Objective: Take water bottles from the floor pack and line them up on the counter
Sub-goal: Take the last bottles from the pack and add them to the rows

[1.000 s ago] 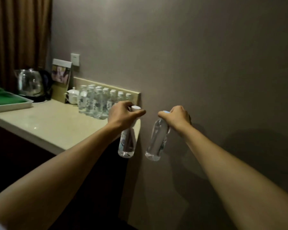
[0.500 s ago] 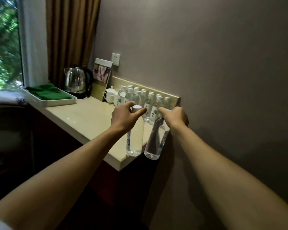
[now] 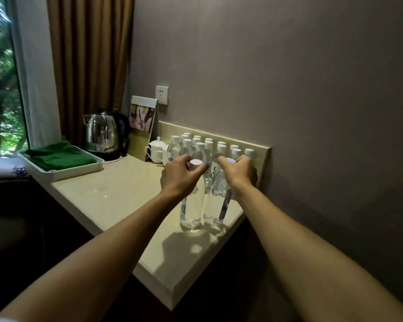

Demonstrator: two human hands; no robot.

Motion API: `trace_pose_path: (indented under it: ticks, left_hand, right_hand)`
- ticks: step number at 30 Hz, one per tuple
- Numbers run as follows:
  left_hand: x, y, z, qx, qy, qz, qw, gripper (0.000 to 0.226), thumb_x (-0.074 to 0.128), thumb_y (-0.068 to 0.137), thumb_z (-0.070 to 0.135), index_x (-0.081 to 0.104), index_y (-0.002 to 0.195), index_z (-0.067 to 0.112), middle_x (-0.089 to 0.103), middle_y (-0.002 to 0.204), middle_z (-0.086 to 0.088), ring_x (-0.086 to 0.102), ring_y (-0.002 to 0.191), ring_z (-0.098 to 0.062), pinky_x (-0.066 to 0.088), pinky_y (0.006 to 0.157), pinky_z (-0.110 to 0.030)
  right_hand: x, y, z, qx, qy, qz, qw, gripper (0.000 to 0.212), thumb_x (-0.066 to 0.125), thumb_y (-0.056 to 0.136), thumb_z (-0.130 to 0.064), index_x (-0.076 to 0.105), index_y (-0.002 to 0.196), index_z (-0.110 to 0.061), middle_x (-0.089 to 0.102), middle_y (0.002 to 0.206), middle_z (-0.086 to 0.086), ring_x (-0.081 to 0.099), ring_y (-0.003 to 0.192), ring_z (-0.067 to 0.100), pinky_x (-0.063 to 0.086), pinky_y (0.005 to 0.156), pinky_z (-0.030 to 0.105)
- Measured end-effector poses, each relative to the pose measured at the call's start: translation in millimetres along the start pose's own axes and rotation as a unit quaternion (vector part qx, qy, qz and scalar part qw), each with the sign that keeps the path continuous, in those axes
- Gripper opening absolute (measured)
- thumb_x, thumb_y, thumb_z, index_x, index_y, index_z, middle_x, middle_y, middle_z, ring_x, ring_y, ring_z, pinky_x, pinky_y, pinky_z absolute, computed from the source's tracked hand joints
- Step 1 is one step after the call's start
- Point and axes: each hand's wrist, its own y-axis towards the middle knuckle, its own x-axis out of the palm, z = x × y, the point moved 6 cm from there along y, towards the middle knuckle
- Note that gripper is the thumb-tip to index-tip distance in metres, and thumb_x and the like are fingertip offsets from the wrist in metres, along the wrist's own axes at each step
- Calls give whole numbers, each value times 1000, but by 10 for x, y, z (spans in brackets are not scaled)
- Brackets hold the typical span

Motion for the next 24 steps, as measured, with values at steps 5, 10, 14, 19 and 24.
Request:
trace_pose_path:
  ticks: [5,10,14,19,24]
  left_hand:
    - [246,272,-124,9,-13,-15,1000,48,67,80,59,70,99,16,64,79,4,60,73,-14,53,65,-34]
    - [411,496,-242,38,-23,-35,998,53,67,79,60,69,104,14,61,77,7,58,69,-10,48,60,-28]
    - [503,657,-342,57,-42,-56,996,55,65,77,65,68,97,15,55,68,11,53,63,-7,46,56,-28]
    - [546,749,-549,106,-53,-88,989,49,62,76,69,61,84,20,52,64,10,50,58,-9,49,55,-34]
    - [586,696,-668,123,-68,-134,981,58,64,74,70,67,96,17,59,78,5,51,68,-8,36,54,-24]
  right_hand:
    - [199,226,113,12,27,8,1000,46,68,69,-48,54,98,-15,63,92,4,61,83,23,55,72,39]
    - [413,320,152,24,27,35,999,49,65,65,-53,56,96,-17,65,92,3,63,84,23,56,73,39]
    - [538,330,141,43,10,66,997,38,63,61,-54,55,79,-21,64,80,1,61,73,23,53,68,37]
    - [674,314,60,42,-19,67,997,41,66,71,-56,49,65,-19,55,64,0,51,61,20,43,59,31]
    - [699,198,43,62,-45,83,994,41,62,83,-56,59,83,-15,59,86,3,59,84,24,41,65,30]
